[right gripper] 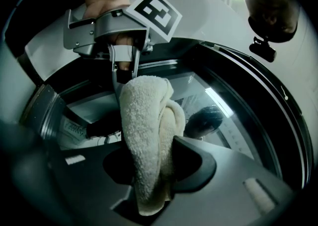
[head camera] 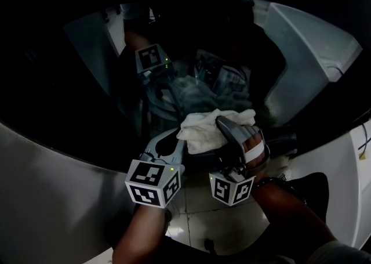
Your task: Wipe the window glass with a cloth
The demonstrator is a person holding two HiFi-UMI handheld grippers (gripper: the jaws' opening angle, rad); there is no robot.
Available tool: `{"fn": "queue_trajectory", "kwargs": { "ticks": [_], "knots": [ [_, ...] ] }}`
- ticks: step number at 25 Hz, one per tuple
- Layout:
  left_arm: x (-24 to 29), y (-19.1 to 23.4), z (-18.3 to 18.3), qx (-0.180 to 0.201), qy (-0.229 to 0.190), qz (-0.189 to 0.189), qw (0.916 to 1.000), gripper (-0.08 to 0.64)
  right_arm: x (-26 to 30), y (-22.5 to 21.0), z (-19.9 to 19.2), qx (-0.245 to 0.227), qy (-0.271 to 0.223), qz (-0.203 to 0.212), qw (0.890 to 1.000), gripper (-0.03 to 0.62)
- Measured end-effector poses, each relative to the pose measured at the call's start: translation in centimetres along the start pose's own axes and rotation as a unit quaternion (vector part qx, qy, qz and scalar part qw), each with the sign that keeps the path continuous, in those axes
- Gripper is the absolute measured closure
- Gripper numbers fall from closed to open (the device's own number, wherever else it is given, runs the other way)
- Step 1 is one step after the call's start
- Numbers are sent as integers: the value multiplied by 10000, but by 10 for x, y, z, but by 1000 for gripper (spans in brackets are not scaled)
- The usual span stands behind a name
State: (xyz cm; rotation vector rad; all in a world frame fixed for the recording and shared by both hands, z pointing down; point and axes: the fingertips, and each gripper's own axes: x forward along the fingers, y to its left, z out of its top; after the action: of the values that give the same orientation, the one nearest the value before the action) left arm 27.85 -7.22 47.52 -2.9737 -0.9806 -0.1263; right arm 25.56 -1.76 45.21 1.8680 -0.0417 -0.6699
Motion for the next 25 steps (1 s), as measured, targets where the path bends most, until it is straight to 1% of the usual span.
{"fn": "queue_trajectory", "kwargs": {
  "ticks": [13,25],
  "knots": [
    [0,0,2,2,168,54,9998,543,-2,15,-5,82,67,245,9996,459],
    [1,-5,3,25,380,40,9993,543,-2,21,-7,226,140,361,9990,459]
  ]
}}
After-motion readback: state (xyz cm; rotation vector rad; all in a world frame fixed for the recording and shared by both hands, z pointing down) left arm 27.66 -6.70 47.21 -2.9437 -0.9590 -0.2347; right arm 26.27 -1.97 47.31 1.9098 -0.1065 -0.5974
